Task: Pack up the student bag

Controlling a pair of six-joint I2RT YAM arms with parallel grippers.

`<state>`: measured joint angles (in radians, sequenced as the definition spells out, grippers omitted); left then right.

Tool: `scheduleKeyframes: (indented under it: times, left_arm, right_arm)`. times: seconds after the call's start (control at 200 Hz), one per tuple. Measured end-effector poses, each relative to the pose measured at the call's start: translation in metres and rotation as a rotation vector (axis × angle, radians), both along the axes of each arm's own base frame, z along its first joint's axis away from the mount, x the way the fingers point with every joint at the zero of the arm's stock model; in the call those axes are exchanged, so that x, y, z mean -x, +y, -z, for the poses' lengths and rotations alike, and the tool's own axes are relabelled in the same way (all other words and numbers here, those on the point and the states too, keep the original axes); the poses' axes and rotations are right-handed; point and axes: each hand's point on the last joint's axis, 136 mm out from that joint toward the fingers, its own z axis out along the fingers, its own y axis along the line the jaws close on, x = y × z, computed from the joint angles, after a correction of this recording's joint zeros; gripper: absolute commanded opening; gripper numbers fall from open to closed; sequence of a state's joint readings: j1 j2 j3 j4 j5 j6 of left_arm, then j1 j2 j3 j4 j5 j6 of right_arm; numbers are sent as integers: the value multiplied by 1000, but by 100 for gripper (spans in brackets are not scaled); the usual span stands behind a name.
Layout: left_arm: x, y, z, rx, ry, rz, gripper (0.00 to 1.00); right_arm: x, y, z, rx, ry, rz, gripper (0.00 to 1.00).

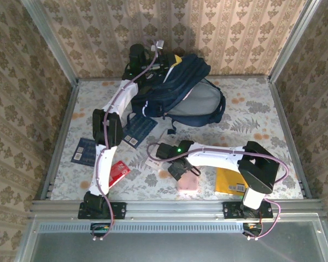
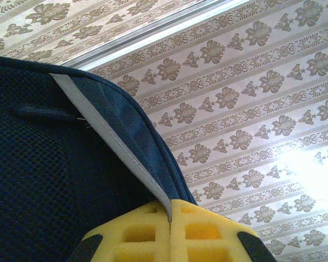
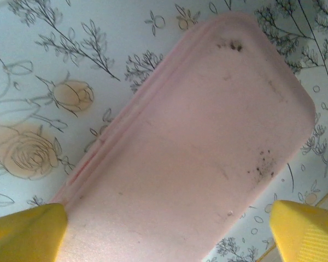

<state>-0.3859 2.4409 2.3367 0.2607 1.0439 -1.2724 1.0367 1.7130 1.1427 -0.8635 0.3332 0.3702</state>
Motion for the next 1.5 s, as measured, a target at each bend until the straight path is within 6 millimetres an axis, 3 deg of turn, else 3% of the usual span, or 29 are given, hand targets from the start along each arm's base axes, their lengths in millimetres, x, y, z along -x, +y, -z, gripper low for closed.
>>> scheduleKeyframes:
  times: [0.205,0.38,0.69,0.875,1.5]
  left_arm:
    - [0,0,0,1,6,0,0]
    - [0,0,0,2,11,0,0]
    - [0,0,0,2,14,1,0]
    - [0,0,0,3,14,1,0]
    - [0,0,0,3,14,2,0]
  right_arm:
    - [9,-16,-1,-111,58,89,99]
    - [-2,-34,1,-288,139,303,100]
    - [5,-22,3,-389,222,433,100]
    - [10,-28,20,-318,262,500,100]
    - [10,-10,19,-277,253,449,100]
